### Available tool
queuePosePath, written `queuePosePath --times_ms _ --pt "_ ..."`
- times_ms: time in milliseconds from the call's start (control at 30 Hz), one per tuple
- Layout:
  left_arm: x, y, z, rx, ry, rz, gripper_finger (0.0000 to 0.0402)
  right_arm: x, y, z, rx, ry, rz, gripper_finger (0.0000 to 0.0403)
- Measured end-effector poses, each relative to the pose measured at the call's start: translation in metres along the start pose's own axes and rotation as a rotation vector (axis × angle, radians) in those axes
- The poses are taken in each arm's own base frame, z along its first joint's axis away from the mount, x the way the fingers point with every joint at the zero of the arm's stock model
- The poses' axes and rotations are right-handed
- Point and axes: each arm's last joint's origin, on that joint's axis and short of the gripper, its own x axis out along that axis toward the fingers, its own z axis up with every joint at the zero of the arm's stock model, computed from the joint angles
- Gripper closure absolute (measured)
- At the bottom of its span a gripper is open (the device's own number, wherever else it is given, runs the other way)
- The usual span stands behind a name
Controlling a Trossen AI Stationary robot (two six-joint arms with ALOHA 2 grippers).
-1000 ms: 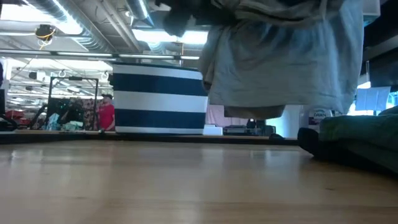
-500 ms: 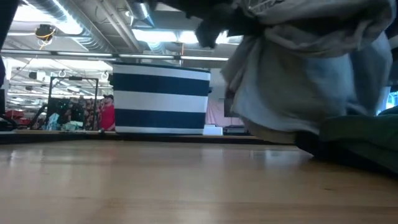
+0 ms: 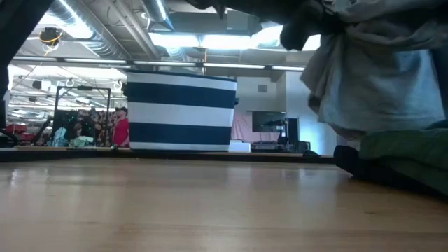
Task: Fold Laundry from Bin
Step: Stack the folded gray shirt on top of the folded green polo shirt
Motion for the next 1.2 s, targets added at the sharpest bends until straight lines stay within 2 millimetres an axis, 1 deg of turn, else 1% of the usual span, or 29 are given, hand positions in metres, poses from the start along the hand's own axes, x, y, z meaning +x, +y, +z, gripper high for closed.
queuePosePath --times_ms 100,167,267,433,533,700,800,900,1067,1133,1200 --pt "0.008 0.000 0.002 -0.027 -0.037 -0.014 0.0397 0.000 0.001 -0.001 -0.009 0.045 0.020 0.0398" --pt "0.013 -0.007 0.002 -0.047 -0.063 -0.049 0.0397 0.003 0.007 -0.005 -0.008 0.103 0.025 0.0398" --pt "0.020 -0.028 0.001 -0.043 -0.064 -0.107 0.0397 0.011 0.021 -0.012 0.008 0.216 0.023 0.0398" --pt "0.029 -0.063 0.002 -0.028 -0.073 -0.199 0.0394 0.022 0.042 -0.027 0.084 0.442 0.003 0.0398" --pt "0.030 -0.078 0.006 -0.018 -0.079 -0.228 0.0369 0.022 0.057 -0.037 0.091 0.531 0.023 0.0398" --pt "0.024 -0.096 0.021 -0.001 -0.088 -0.285 0.0309 0.014 0.080 -0.050 0.173 0.583 0.091 0.0398" --pt "0.020 -0.105 0.031 0.013 -0.107 -0.302 0.0276 0.008 0.094 -0.063 0.205 0.601 0.107 0.0398" --pt "0.017 -0.109 0.041 0.015 -0.120 -0.301 0.0248 0.006 0.111 -0.075 0.233 0.652 0.119 0.0398" --pt "0.011 -0.120 0.056 0.021 -0.134 -0.304 0.0212 0.013 0.144 -0.093 0.247 0.730 0.149 0.0398" --pt "0.008 -0.124 0.060 0.024 -0.134 -0.304 0.0203 0.017 0.154 -0.100 0.240 0.755 0.144 0.0396" --pt "0.006 -0.129 0.065 0.030 -0.123 -0.297 0.0195 0.021 0.162 -0.108 0.227 0.778 0.126 0.0385"
